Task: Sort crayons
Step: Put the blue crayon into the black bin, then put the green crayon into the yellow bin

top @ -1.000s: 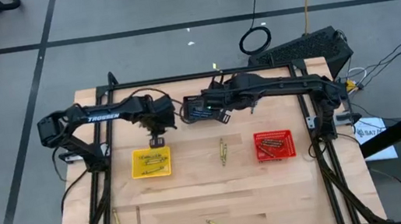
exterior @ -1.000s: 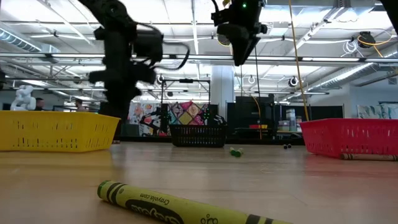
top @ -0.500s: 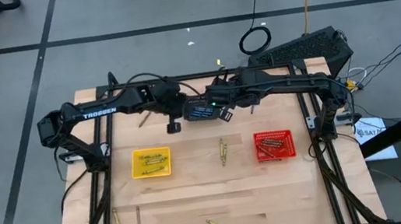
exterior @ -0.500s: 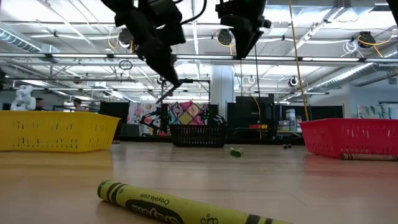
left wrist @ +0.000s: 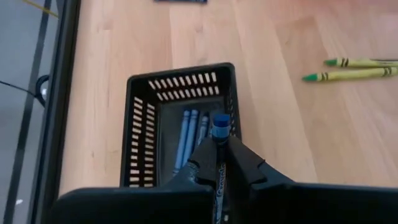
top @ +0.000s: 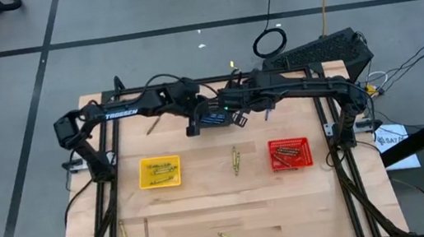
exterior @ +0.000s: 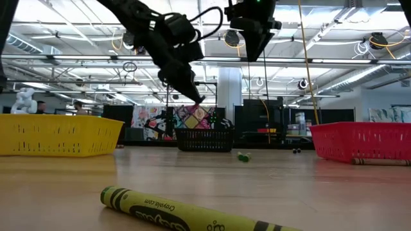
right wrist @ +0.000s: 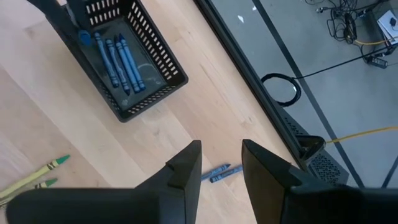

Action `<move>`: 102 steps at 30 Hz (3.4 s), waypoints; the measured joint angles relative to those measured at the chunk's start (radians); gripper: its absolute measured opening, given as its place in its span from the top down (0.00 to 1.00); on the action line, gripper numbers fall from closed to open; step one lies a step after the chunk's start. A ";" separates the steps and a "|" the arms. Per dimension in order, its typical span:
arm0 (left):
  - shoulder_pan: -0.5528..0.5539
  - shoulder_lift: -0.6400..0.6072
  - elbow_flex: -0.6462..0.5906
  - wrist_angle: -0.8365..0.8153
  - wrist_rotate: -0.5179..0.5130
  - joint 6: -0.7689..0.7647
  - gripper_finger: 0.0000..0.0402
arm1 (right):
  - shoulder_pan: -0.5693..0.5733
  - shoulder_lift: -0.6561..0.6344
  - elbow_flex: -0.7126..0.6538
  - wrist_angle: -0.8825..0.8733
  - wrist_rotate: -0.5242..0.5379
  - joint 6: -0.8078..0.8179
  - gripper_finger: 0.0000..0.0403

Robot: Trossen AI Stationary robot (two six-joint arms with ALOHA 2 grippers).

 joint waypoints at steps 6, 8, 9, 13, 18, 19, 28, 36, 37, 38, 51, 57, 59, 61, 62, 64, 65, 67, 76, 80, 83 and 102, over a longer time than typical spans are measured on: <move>0.042 0.052 0.000 0.074 0.062 -0.001 0.99 | -0.014 0.000 0.000 0.000 0.000 0.000 0.75; 0.050 0.062 0.000 0.087 0.064 -0.001 0.99 | -0.016 0.000 0.000 0.000 0.000 0.000 0.75; 0.054 0.069 0.000 0.089 0.064 -0.001 0.99 | -0.017 0.000 0.000 0.000 0.000 0.000 0.75; 0.063 0.099 0.000 0.092 0.064 -0.001 0.99 | -0.017 0.000 0.000 0.002 0.000 0.000 0.75; 0.067 0.136 0.000 0.093 0.063 -0.006 0.98 | -0.017 0.000 0.000 0.005 0.002 0.000 0.75; 0.067 0.142 0.000 0.091 0.058 -0.012 0.98 | -0.017 0.000 0.000 0.006 0.002 0.000 0.75; 0.065 0.149 0.000 0.087 0.049 -0.030 0.86 | -0.017 0.000 0.000 0.007 0.001 0.000 0.75; 0.065 0.132 0.000 0.058 0.003 -0.058 0.83 | -0.015 0.000 0.000 -0.014 -0.065 0.030 0.75; 0.065 0.120 0.000 0.058 -0.010 -0.067 0.83 | -0.013 0.000 0.000 -0.022 -0.079 0.035 0.75; 0.065 0.105 0.000 0.055 -0.020 -0.076 0.83 | -0.010 0.000 0.000 -0.033 -0.089 0.038 0.75; 0.020 -0.199 0.000 -0.214 -0.022 -0.083 0.83 | 0.143 -0.064 0.000 -0.132 -0.131 0.132 0.75; -0.058 -0.331 0.000 -0.346 -0.020 -0.158 0.83 | 0.235 -0.066 0.000 -0.121 -0.131 0.163 0.75; -0.091 -0.369 0.000 -0.379 -0.019 -0.197 0.83 | 0.256 -0.068 -0.018 -0.077 -0.131 0.174 0.75; -0.130 -0.403 0.000 -0.399 -0.019 -0.229 0.83 | 0.273 -0.067 -0.036 -0.038 -0.130 0.211 0.75; -0.148 -0.416 0.000 -0.409 -0.019 -0.239 0.83 | 0.277 -0.066 -0.043 -0.019 -0.130 0.243 0.75; -0.187 -0.438 0.000 -0.418 -0.019 -0.254 0.83 | 0.283 -0.066 -0.070 0.037 -0.131 0.318 0.75; -0.204 -0.449 0.000 -0.425 -0.019 -0.264 0.83 | 0.283 -0.067 -0.087 0.068 -0.131 0.357 0.75; -0.240 -0.469 0.000 -0.434 -0.019 -0.267 0.83 | 0.283 -0.066 -0.111 0.105 -0.138 0.427 0.75; -0.363 -0.503 0.000 -0.447 -0.020 -0.297 0.83 | 0.282 -0.066 -0.156 0.346 -0.260 0.532 0.75; -0.403 -0.502 0.000 -0.498 -0.022 -0.357 0.83 | 0.282 -0.062 -0.156 0.431 -0.257 0.572 0.75; -0.435 -0.502 0.000 -0.558 -0.023 -0.372 0.83 | 0.280 -0.040 -0.156 0.422 -0.217 0.620 0.75; -0.657 -0.502 0.000 -0.712 -0.023 -0.426 0.83 | 0.271 0.206 -0.156 0.294 -0.232 0.818 0.75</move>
